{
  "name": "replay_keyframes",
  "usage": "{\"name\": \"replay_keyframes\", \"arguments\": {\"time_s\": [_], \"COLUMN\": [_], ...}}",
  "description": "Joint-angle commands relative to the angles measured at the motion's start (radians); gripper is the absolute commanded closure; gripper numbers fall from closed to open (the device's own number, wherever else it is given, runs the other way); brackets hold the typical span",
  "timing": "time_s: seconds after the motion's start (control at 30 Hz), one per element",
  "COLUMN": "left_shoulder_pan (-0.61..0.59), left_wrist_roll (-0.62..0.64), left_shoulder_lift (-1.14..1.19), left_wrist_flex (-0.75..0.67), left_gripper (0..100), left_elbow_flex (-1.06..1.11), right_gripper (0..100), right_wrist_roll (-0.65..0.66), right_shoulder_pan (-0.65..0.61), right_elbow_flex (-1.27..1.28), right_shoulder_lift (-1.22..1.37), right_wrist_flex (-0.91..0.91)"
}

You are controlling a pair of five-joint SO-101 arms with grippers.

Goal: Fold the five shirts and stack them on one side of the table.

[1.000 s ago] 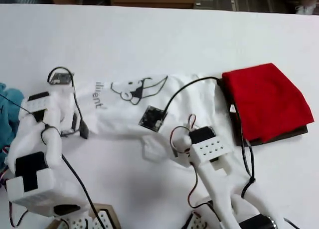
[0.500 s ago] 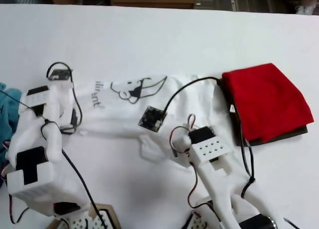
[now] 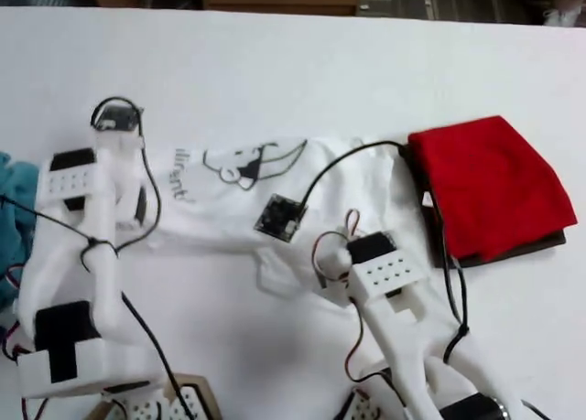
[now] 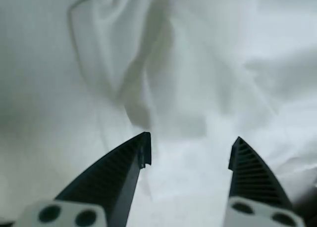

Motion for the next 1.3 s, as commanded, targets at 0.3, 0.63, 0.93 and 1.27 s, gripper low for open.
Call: {"name": "replay_keyframes", "arguments": {"time_s": [0.3, 0.63, 0.93, 1.27], "left_shoulder_pan": [-0.110, -0.109, -0.115, -0.121], "left_wrist_roll": [-0.100, -0.198, -0.209, -0.204], "left_shoulder_lift": [0.226, 0.305, 0.298, 0.270], "left_wrist_flex": [-0.006, 0.072, 0.184, 0.436], "left_gripper": [98, 97, 79, 79], "left_elbow_flex": [-0.236, -0.251, -0.303, -0.622], "right_gripper": [73.7, 73.7, 73.7, 73.5], "right_wrist_roll": [-0.005, -0.005, -0.011, -0.009], "right_shoulder_pan": [-0.005, -0.005, 0.104, 0.058], "right_elbow_flex": [-0.040, -0.068, -0.103, -0.101], "right_shoulder_lift": [-0.001, 0.001, 0.002, 0.001], "right_wrist_flex": [0.047, 0.041, -0.031, 0.030]}}
